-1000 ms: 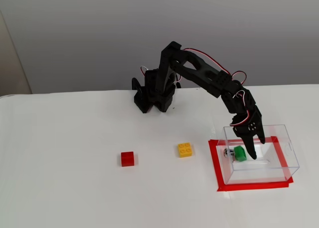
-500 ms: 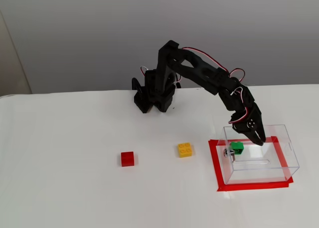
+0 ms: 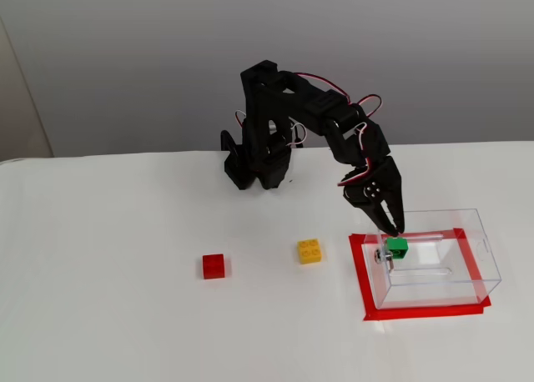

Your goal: Pick the green lego brick and place it into the transparent box

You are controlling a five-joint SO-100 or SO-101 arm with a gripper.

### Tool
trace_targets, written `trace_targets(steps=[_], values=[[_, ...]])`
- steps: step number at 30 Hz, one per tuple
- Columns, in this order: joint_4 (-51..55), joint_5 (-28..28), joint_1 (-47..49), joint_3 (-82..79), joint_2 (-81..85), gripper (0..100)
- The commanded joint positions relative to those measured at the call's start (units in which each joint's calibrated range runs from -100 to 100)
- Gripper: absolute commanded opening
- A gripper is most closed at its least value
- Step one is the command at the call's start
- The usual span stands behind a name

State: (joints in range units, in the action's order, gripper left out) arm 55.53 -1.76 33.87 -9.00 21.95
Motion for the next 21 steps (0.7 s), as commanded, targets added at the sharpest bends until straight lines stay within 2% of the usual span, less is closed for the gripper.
trace_targets(steps=[1,12,21], values=[[0.17,0.14,-5.96,-3.75,7.88,3],[0.17,0.19,-26.22,-25.81,31.98,3],[0.17,0.14,-35.75,-38.83,44.45,4]])
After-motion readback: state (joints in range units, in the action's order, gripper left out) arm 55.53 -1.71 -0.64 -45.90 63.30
